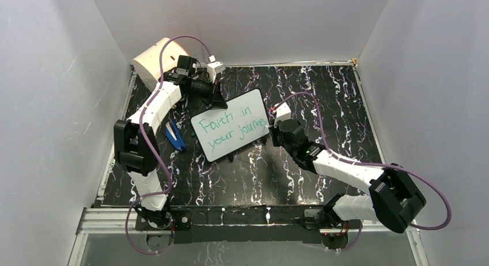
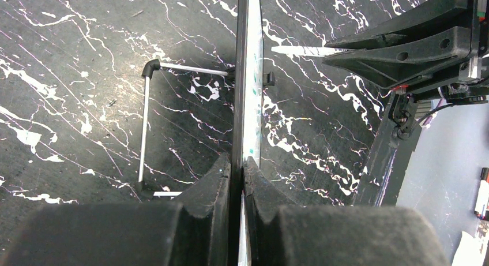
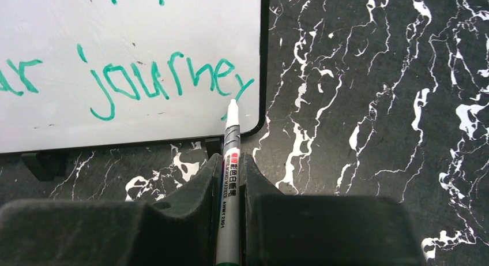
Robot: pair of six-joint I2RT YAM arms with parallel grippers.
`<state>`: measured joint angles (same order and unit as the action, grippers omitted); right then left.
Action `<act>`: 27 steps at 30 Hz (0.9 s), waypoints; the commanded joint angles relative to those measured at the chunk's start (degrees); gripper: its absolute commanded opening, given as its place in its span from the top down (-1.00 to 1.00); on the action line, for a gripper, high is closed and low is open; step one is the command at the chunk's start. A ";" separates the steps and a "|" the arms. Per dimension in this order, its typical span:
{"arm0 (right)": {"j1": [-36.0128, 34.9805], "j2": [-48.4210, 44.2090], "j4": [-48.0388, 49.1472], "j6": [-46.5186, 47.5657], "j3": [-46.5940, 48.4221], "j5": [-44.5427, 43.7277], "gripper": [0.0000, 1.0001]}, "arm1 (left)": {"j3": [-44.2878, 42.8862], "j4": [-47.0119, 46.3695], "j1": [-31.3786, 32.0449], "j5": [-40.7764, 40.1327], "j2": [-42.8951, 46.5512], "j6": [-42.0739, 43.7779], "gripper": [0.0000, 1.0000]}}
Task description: Write a sentence on the whiteboard
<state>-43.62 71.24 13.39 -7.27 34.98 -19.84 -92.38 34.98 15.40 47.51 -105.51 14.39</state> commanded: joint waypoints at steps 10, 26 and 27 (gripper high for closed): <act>0.59 1.91 6.82 -0.82 -1.14 -2.82 1.00 | 1.37 4.48 1.37 -6.96 -2.97 1.95 1.00; 0.86 1.20 7.36 -0.67 -1.66 -2.47 1.00 | 1.11 4.40 1.36 -7.53 -2.92 1.78 1.00; 0.87 0.23 6.74 -0.74 -1.78 -2.67 1.00 | 1.18 4.27 1.33 -7.78 -2.75 1.66 1.00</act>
<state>-43.13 74.61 18.11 -7.38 33.58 -22.06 -92.42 34.98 15.40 47.44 -105.56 14.37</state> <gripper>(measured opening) 0.199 0.075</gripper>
